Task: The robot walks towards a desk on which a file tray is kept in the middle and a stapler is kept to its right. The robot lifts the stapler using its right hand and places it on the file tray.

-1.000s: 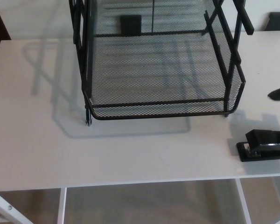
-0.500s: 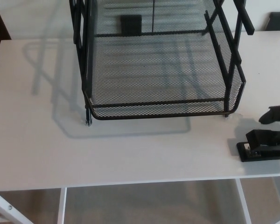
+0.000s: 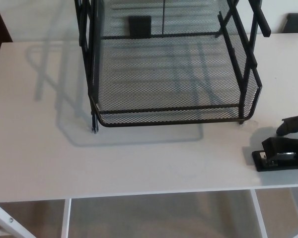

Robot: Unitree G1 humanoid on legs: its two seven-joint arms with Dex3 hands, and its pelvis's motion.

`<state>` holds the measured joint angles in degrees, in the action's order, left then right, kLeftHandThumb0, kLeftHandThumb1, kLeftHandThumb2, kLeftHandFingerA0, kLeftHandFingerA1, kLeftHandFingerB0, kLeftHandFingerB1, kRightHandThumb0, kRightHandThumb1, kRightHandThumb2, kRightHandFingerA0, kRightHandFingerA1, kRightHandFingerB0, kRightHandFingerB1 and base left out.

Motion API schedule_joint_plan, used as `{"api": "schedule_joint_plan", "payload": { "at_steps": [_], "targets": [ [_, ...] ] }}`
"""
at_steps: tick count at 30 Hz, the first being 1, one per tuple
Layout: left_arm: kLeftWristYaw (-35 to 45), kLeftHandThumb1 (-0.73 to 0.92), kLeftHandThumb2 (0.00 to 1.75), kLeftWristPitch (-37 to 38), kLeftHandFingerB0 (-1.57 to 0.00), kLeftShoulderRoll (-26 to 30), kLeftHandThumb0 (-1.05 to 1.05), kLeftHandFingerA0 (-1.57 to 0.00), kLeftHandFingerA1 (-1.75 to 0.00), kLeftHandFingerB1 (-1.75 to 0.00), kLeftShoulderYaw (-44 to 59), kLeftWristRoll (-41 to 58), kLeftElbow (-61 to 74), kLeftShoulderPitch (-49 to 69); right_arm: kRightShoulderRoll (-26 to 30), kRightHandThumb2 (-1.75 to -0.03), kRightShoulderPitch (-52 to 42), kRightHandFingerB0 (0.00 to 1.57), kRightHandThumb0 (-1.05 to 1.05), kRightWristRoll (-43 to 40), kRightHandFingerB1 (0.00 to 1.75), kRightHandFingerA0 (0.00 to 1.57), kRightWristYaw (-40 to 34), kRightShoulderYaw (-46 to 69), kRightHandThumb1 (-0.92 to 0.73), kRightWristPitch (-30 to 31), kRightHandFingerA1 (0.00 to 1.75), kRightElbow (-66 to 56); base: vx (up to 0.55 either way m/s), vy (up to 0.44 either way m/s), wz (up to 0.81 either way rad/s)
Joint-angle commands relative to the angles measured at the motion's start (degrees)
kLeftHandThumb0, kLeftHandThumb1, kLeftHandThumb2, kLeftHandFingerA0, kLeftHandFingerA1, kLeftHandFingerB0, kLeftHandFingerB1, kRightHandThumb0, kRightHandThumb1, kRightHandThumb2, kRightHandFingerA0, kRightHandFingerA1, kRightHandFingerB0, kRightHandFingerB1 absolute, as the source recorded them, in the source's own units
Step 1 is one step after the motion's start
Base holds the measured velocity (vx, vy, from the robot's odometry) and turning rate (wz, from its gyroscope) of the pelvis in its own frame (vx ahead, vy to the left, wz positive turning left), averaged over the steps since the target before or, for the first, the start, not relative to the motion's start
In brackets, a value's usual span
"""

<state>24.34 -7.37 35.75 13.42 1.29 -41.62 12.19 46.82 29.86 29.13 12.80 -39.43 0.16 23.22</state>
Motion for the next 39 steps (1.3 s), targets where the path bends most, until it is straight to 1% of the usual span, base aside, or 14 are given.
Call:
{"api": "schedule_joint_plan", "payload": {
  "at_steps": [1,4,9,10,14,15,17,18,21,23,24,32,38,39],
  "targets": [
    [0.07,0.71,0.98,-1.51,-0.11,0.43,-0.73,-0.16,-0.51,-0.47,-1.31,-0.81,1.17,-0.08,-2.24,-0.62,-6.13,0.87,-0.29,20.19,0.7,0.86,-44.45,-2.88,-0.62,-8.25,1.64,6.55,0.0,0.0,0.0],
    [0.2,0.71,0.99,-0.19,-0.1,0.39,-0.73,-0.17,-0.51,-0.46,-1.62,-1.01,-2.53,-1.88,-3.92,-0.68,-6.7,0.79,-0.17,20.38,1.3,0.85,-53.59,-2.7,-0.56,-9.96,1.6,8.72,0.0,0.0,0.0],
    [0.3,0.7,0.99,-0.92,-0.11,0.19,-0.73,-0.17,-0.52,-0.47,-1.7,-0.68,-0.69,-1.32,-6.52,-0.77,-8.64,0.73,-0.14,18.68,1.48,0.87,-58.5,-0.85,-0.59,-7.9,1.71,9.46,0.0,0.0,0.0],
    [0.46,0.89,0.67,-1.14,-0.15,0.22,-0.71,-0.22,-0.43,-0.35,-1.74,-0.6,0.23,-0.86,-7.16,-0.78,-9.32,0.71,-0.14,17.67,1.5,0.84,-58.48,-0.13,-0.63,-7.83,1.73,9.36,0.0,0.0,0.0],
    [-0.07,0.71,0.99,-1.08,-0.12,0.41,-0.73,-0.17,-0.5,-0.46,-2.62,-1.52,-0.2,-1.22,-7.61,-0.79,-10.81,0.69,-0.12,15.82,1.55,0.81,-58.73,1.15,-0.64,-8.57,1.74,9.21,0.0,0.0,0.0],
    [0.18,0.89,0.67,-0.55,-0.16,0.53,-0.71,-0.23,-0.44,-0.35,-2.71,-1.52,-1.16,-1.65,-7.61,-0.73,-10.79,0.68,-0.08,15.64,1.6,0.85,-60.97,1.48,-0.52,-9.26,1.75,10.38,0.0,0.0,0.0],
    [0.31,0.89,0.66,-1.36,-0.15,0.36,-0.71,-0.21,-0.43,-0.36,-2.22,-0.72,0.1,-0.96,-6.7,-0.74,-11.29,0.65,-0.07,14.11,1.67,0.86,-63.07,3.15,-0.58,-12.39,1.75,10.74,0.0,0.0,0.0],
    [0.15,0.7,0.98,-2.2,-0.11,0.11,-0.73,-0.16,-0.52,-0.47,-1.57,-0.01,0.87,-0.68,-5.28,-0.94,-11.41,0.97,-0.11,13.6,1.28,1.17,-63.01,3.99,-0.52,-14.34,1.4,10.11,0.0,0.0,0.0],
    [-0.11,0.71,0.99,-1.64,-0.11,0.18,-0.73,-0.18,-0.52,-0.47,-1.23,0.09,-0.48,-0.47,-2.34,-0.96,-10.65,0.99,-0.11,13.59,1.27,1.22,-66.17,6.35,-0.48,-16.14,1.4,9.17,0.0,0.0,0.0],
    [-0.23,0.71,0.99,-1.51,-0.11,0.19,-0.72,-0.18,-0.52,-0.47,-1.39,-0.12,-1.37,-0.77,-0.18,-0.99,-10.7,0.98,-0.13,13.94,1.24,1.19,-65.33,7.28,-0.49,-15.78,1.37,7.35,0.0,0.0,0.0],
    [0.06,0.71,0.99,-0.6,-0.1,0.33,-0.74,-0.16,-0.52,-0.47,-1.66,-0.37,-2.38,-1.05,0.79,-0.92,-10.59,0.73,-0.07,13.19,1.56,0.83,-64.64,8.29,-0.55,-16.92,1.71,6.94,0.0,0.0,0.0],
    [-0.46,0.7,1.0,-1.02,-0.12,-0.14,-0.73,-0.21,-0.52,-0.47,-0.89,0.37,-1.16,0.28,8.74,-0.9,-6.54,0.73,0.01,7.52,1.49,0.87,-60.48,20.13,-0.48,-21.74,1.68,3.83,0.0,0.0,0.0],
    [-0.58,0.7,0.99,-0.38,-0.12,-0.04,-0.71,-0.21,-0.54,-0.48,-0.6,0.55,-4.3,-0.99,10.58,-0.99,2.17,0.96,-0.17,7.12,1.21,1.26,-59.33,27.04,-0.47,-19.48,1.38,2.52,0.0,0.0,0.0],
    [-0.64,0.69,1.01,-0.25,-0.11,-0.05,-0.71,-0.24,-0.56,-0.48,-0.58,0.55,-4.86,-1.23,10.75,-0.88,3.83,0.65,-0.17,6.33,1.62,0.92,-57.34,28.1,-0.64,-19.56,1.75,1.85,0.0,0.0,0.0]
  ]
}}
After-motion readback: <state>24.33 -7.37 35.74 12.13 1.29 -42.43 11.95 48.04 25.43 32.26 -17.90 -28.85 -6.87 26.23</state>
